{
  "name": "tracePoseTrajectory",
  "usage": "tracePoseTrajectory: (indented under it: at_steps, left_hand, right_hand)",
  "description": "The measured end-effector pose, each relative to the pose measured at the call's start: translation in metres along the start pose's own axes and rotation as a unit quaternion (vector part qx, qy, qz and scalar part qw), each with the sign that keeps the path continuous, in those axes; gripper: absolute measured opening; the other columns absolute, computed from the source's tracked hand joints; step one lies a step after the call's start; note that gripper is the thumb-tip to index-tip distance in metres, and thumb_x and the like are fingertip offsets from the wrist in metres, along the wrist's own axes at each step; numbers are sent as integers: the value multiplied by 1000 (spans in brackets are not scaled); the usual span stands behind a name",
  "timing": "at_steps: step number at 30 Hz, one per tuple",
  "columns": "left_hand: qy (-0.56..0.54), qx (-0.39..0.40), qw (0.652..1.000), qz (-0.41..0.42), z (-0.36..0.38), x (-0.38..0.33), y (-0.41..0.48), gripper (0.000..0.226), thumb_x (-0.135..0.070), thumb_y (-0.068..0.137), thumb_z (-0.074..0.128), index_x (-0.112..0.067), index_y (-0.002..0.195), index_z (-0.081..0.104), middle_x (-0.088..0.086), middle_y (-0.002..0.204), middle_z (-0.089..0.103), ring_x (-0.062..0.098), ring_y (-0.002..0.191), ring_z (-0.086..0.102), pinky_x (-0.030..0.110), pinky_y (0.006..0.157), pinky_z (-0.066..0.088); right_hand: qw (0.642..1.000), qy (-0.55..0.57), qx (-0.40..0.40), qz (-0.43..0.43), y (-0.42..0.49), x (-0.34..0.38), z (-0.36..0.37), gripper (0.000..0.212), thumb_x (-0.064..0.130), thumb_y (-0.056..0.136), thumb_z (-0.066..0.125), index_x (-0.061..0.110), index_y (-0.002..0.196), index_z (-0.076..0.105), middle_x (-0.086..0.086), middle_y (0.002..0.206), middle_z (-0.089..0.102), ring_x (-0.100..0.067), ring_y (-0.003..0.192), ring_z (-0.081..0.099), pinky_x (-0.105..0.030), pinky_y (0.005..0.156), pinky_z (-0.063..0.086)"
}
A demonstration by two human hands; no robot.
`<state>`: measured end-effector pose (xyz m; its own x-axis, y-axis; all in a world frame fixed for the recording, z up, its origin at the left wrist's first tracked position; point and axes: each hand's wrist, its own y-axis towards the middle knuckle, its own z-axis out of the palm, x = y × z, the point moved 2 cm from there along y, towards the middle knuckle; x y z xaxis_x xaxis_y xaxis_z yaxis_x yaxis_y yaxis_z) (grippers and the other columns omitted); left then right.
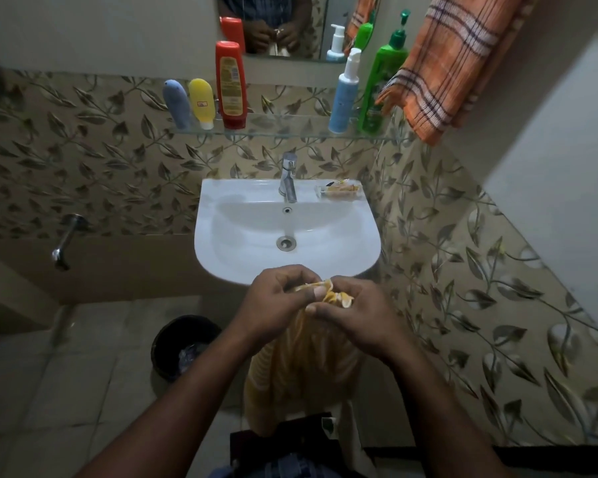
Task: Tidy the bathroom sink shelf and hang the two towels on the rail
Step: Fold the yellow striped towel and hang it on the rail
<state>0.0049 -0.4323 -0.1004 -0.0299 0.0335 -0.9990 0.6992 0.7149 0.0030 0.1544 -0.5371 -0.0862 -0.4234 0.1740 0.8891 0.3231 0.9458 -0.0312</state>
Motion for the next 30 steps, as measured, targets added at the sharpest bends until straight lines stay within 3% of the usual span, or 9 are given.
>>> tracePoseTrajectory:
  at_steps: [3, 6, 9, 11, 14, 19, 23, 25, 30]
  left_hand:
    - [-55, 12, 998, -25, 1, 2, -6, 18, -29, 88, 75, -12, 89, 75, -3, 85, 74, 10, 83, 68, 26, 78, 54]
    - [-41, 44, 997, -50, -1, 9, -12, 23, -30, 88, 77, -8, 90, 73, -1, 83, 71, 13, 79, 66, 28, 76, 52]
    - [-37, 31, 997, -53, 1, 11, -16, 20, -36, 90, 74, -18, 81, 74, 0, 78, 67, 17, 76, 62, 35, 75, 48]
    - [-46, 12, 998, -37, 1, 8, -17, 18, -32, 95, 72, -21, 81, 74, 1, 80, 67, 17, 79, 63, 38, 76, 49]
    - [-37, -28, 999, -6, 0, 2, -13, 21, -15, 100, 69, -26, 84, 74, -5, 85, 71, 13, 85, 66, 36, 80, 52]
    - [15, -52, 998, 16, 2, -6, -7, 6, -25, 88, 76, -26, 82, 76, -3, 83, 74, 13, 83, 69, 39, 79, 54]
    - [1, -49, 999, -8, 9, -2, -7, 11, -31, 82, 77, -21, 79, 74, -1, 77, 72, 13, 75, 65, 38, 73, 52]
    - [-4, -43, 999, -20, 10, -1, -8, 18, -37, 82, 80, -20, 83, 73, 1, 78, 69, 15, 77, 62, 38, 75, 49]
    - [16, 50, 996, -70, -1, 12, -18, 25, -40, 89, 78, -15, 91, 77, 10, 102, 79, 34, 96, 75, 52, 87, 58]
  right_hand:
    - [998, 21, -54, -32, 3, -5, -10, 25, 45, 82, 81, 20, 82, 75, 2, 75, 70, -16, 70, 63, -43, 66, 51]
    - [982, 141, -127, -7, 5, -11, -33, 2, 15, 90, 79, 15, 90, 78, 2, 87, 77, -13, 79, 69, -32, 74, 53]
    - [940, 303, -158, 12, 3, -16, -54, 15, 4, 94, 68, 5, 106, 78, -9, 106, 78, -16, 85, 70, -31, 76, 57]
    - [926, 345, -152, 8, 0, -15, -57, 25, 3, 91, 71, -8, 113, 70, -14, 104, 77, -17, 81, 69, -29, 73, 59]
    - [955, 247, -162, 28, -5, -13, -48, 37, 9, 80, 78, -4, 112, 64, 1, 84, 72, -11, 72, 69, -25, 66, 58]
    - [993, 110, -34, 13, -8, -4, -16, 37, 33, 73, 92, 28, 108, 80, 6, 100, 78, -12, 92, 73, -30, 78, 62]
    - [998, 31, -41, -21, -3, -5, 0, 24, 42, 74, 92, 26, 82, 77, 6, 75, 73, -7, 68, 64, -33, 62, 52]
    - [997, 32, -65, -22, 0, -11, -5, 23, 43, 77, 87, 23, 80, 76, 3, 72, 71, -10, 66, 62, -38, 61, 50]
    - [967, 200, -155, 14, -1, -28, -38, 17, 12, 78, 80, 0, 90, 76, -7, 79, 75, -19, 74, 68, -34, 71, 55]
